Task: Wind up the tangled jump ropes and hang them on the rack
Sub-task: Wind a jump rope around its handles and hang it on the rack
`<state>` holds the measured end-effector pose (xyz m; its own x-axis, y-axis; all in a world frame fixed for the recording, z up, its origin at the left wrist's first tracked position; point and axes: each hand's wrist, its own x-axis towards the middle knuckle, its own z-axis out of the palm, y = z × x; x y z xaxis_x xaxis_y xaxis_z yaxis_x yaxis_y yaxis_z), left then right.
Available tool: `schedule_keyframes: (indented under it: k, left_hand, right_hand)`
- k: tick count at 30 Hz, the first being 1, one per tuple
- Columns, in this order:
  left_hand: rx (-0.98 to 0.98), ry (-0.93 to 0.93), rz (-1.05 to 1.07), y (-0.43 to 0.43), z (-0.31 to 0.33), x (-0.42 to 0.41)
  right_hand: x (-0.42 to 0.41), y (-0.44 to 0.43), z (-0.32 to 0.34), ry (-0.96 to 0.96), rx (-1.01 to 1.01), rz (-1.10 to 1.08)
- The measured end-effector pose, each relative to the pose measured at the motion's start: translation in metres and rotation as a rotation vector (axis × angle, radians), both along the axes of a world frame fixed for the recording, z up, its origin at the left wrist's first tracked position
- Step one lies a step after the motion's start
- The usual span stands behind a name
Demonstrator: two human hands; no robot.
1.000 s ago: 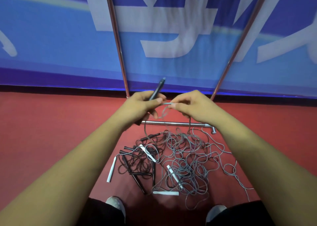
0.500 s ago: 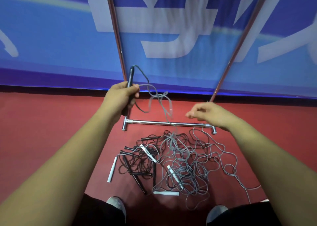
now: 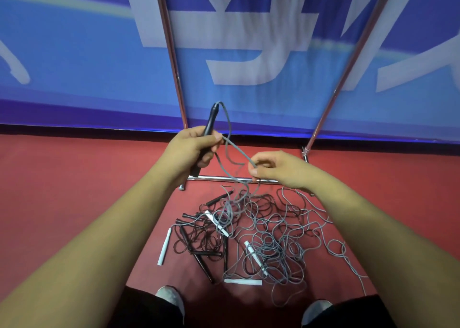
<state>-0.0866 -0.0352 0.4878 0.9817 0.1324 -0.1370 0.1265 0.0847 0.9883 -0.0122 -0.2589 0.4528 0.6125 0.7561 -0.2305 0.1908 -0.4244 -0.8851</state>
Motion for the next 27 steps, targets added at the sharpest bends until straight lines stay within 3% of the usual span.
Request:
schedule_keyframes:
  k: [4, 6, 9, 11, 14, 17, 21, 24, 27]
  left_hand:
    - [-0.179, -0.028, 0.136, 0.008, 0.001, 0.009]
    - [-0.156, -0.010, 0.217, 0.016, -0.002, 0.012]
    - [0.231, 0.085, 0.362, 0.027, -0.010, 0.013]
    - [0.435, 0.085, 0.379, 0.025, -0.011, 0.011]
    - [0.394, 0.036, 0.249, 0.010, -0.004, 0.008]
    - [0.320, 0.053, -0.051, -0.012, 0.000, 0.001]
    - [0.479, 0.050, -0.268, -0.021, -0.001, -0.002]
    - [0.268, 0.046, -0.132, -0.023, 0.001, 0.001]
    - [0.024, 0.001, 0.039, -0.015, 0.004, 0.006]
  right_hand:
    - [0.005, -0.021, -0.022, -0.002, -0.361, 0.069]
    - [0.008, -0.029, -0.029, -0.010, -0.378, 0.005]
    - [0.015, -0.030, -0.020, 0.006, -0.127, -0.235]
    - [0.013, -0.024, -0.001, -0.045, -0.022, -0.274]
    - [0.001, -0.008, 0.024, -0.179, -0.021, -0.164]
    - [-0.012, 0.005, 0.034, -0.242, -0.010, -0.064]
    - [-0.011, 0.009, 0.040, -0.243, 0.067, -0.151]
    - [-0.005, 0.003, 0.030, -0.201, 0.040, -0.111]
    - [0.007, -0.015, 0.004, -0.122, -0.166, -0.027]
